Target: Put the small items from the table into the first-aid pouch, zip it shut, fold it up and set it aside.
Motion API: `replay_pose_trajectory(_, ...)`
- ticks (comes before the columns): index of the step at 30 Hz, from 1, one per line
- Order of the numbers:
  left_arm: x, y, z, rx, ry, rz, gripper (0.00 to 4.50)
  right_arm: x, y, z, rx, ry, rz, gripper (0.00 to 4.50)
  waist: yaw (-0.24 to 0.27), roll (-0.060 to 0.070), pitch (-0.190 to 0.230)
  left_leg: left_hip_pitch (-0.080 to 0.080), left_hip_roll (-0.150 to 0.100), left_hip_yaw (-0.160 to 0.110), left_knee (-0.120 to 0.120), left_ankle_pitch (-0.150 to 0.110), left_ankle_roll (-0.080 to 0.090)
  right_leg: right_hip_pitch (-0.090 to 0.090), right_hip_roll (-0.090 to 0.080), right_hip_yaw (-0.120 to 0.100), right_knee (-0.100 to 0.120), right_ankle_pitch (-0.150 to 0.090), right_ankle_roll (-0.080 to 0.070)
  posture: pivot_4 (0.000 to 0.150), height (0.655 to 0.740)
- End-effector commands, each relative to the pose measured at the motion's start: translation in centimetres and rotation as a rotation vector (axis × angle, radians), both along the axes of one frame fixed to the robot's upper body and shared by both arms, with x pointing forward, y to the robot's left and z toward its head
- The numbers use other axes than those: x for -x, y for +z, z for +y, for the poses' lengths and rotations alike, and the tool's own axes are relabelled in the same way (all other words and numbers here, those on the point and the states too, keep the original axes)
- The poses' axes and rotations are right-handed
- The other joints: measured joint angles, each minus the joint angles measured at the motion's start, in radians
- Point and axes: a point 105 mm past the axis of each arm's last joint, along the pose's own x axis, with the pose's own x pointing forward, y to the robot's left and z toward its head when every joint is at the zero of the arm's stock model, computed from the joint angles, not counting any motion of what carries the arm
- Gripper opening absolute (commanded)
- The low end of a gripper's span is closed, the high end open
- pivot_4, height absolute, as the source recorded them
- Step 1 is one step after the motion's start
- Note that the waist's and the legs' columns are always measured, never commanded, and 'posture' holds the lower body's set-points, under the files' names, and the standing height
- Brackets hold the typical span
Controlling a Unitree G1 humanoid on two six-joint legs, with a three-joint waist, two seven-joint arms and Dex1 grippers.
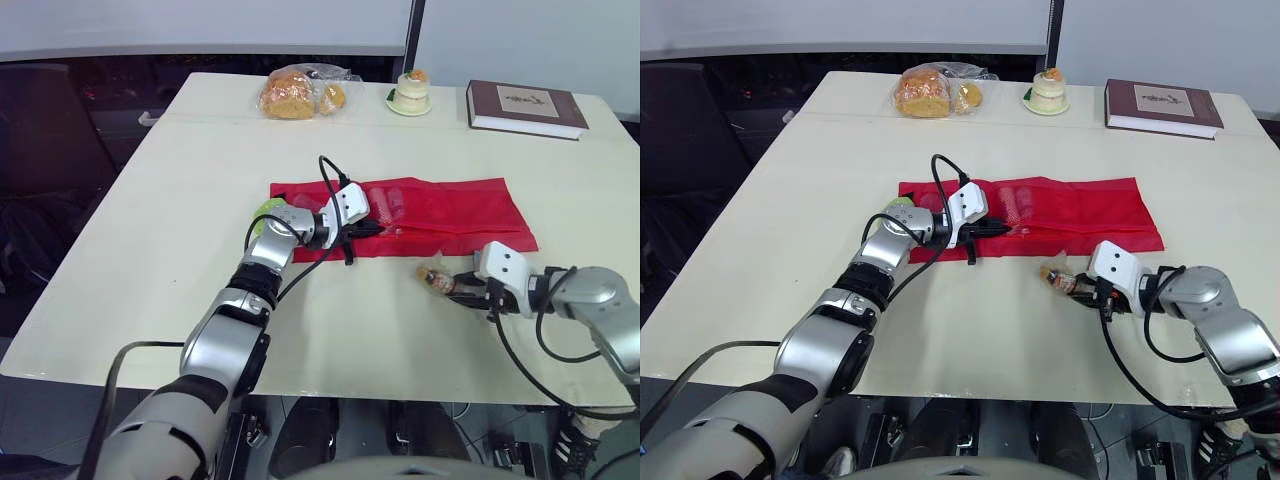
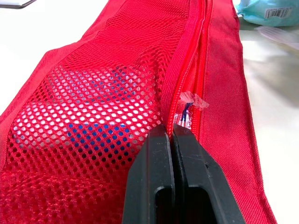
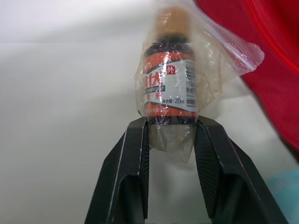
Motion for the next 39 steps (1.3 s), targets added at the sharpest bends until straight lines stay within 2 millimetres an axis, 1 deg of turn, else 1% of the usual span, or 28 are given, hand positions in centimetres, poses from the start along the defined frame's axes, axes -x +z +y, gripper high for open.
replay_pose_trajectory(1,-0.1,1.3,-0.5,0.028,-0.01,-0.041,0.0,-0.4,1.8,-0.2,-0.05,-0.079,-0.041,0.86,0.0,0.0,0.0,0.0,0.0,0.0,0.0,0.0,0.0,0.0,0.0,0.0,0.0,0.0,0.0,0.15,0.7289)
replay_pose_trajectory(2,-0.1,1.3,-0.5,0.029,-0.011,-0.041,0.0,-0.7,2.0,-0.2,-0.053,-0.108,-0.049,0.86,0.0,0.0,0.0,0.0,0.0,0.0,0.0,0.0,0.0,0.0,0.0,0.0,0.0,0.0,0.0,0.15,0.7289)
replay_pose_trajectory(4,-0.1,1.4,-0.7,0.036,-0.011,-0.042,0.0,-1.8,2.5,-0.4,-0.076,-0.247,-0.04,0.86,0.0,0.0,0.0,0.0,0.0,0.0,0.0,0.0,0.0,0.0,0.0,0.0,0.0,0.0,0.0,0.15,0.7289)
replay_pose_trajectory(5,-0.1,1.5,-0.8,0.041,-0.011,-0.043,0.0,-2.1,2.6,-0.3,-0.092,-0.293,-0.022,0.86,-0.001,0.0,0.0,0.0,0.0,0.0,0.0,0.0,0.0,0.0,0.0,0.0,0.001,0.0,0.0,0.15,0.7289)
replay_pose_trajectory(8,-0.1,1.7,-1.0,0.055,-0.012,-0.043,0.0,-2.2,2.2,0.3,-0.086,-0.352,0.045,0.86,0.002,0.0,0.0,0.0,0.0,0.0,0.0,0.0,0.0,-0.001,0.0,0.0,0.001,0.0,0.0,0.15,0.7289)
replay_pose_trajectory(10,0.0,1.8,-1.1,0.065,-0.016,-0.041,0.0,-2.8,1.7,0.3,-0.055,-0.405,0.065,0.86,0.0,0.0,0.0,-0.001,0.0,-0.001,0.0,0.0,0.0,-0.001,0.0,-0.001,0.001,0.0,0.0,0.15,0.7289)
replay_pose_trajectory(13,0.2,1.8,-1.4,0.07,-0.029,-0.035,0.0,-3.1,1.0,0.8,-0.022,-0.428,0.12,0.86,0.0,0.0,0.0,-0.001,0.0,0.0,0.0,0.0,0.0,-0.001,-0.001,0.0,0.001,0.0,0.0,0.15,0.7289)
replay_pose_trajectory(15,0.4,1.7,-1.6,0.067,-0.038,-0.032,0.0,-4.4,1.5,1.0,-0.054,-0.502,0.113,0.86,-0.001,0.0,0.0,-0.001,0.0,0.0,0.0,0.0,0.0,-0.001,-0.001,0.0,0.001,0.0,0.0,0.15,0.7289)
replay_pose_trajectory(19,0.6,1.5,-1.7,0.065,-0.05,-0.025,0.0,-6.3,2.0,0.8,-0.036,-0.553,0.082,0.86,0.0,0.001,0.0,-0.001,0.0,0.0,0.0,0.0,0.0,-0.001,0.0,0.0,0.001,0.0,0.0,0.15,0.7289)
replay_pose_trajectory(24,1.0,1.3,-1.7,0.062,-0.062,-0.017,0.0,-8.6,3.0,0.8,-0.109,-0.634,0.052,0.86,-0.002,0.001,0.0,-0.001,-0.001,0.0,0.0,0.0,0.0,-0.001,-0.001,0.0,0.001,0.0,0.0,0.15,0.7289)
replay_pose_trajectory(29,1.1,1.1,-1.6,0.059,-0.063,-0.012,0.0,-9.3,3.2,1.9,-0.204,-0.662,0.081,0.86,-0.002,0.001,0.0,-0.001,0.0,0.0,0.0,0.0,0.0,-0.002,0.0,0.0,0.002,0.0,0.0,0.15,0.7289)
replay_pose_trajectory(33,1.3,0.9,-1.8,0.058,-0.073,-0.009,0.0,-9.7,3.1,3.9,-0.247,-0.653,0.087,0.86,-0.004,0.001,-0.001,-0.001,0.0,0.0,0.0,0.0,0.0,-0.002,0.0,0.0,0.002,0.0,0.0,0.15,0.7289)
replay_pose_trajectory(35,1.4,0.9,-2.0,0.057,-0.081,-0.007,0.0,-10.4,3.5,4.6,-0.302,-0.676,0.087,0.86,-0.007,0.001,-0.001,-0.001,0.0,0.0,0.0,0.0,0.0,-0.002,0.0,0.0,0.002,0.0,0.0,0.15,0.7289)
replay_pose_trajectory(37,1.5,0.9,-2.1,0.056,-0.087,-0.006,0.0,-11.0,3.8,5.1,-0.352,-0.708,0.086,0.86,-0.008,0.001,-0.001,-0.001,0.0,0.0,0.0,0.0,0.0,-0.002,0.0,0.0,0.003,0.0,0.0,0.15,0.7289)
replay_pose_trajectory(39,1.6,0.8,-2.1,0.053,-0.093,-0.005,0.0,-11.7,4.1,5.1,-0.401,-0.753,0.073,0.86,-0.007,0.001,-0.001,-0.001,0.0,0.0,0.0,0.0,0.0,-0.002,0.0,0.0,0.003,0.0,0.0,0.15,0.7289)
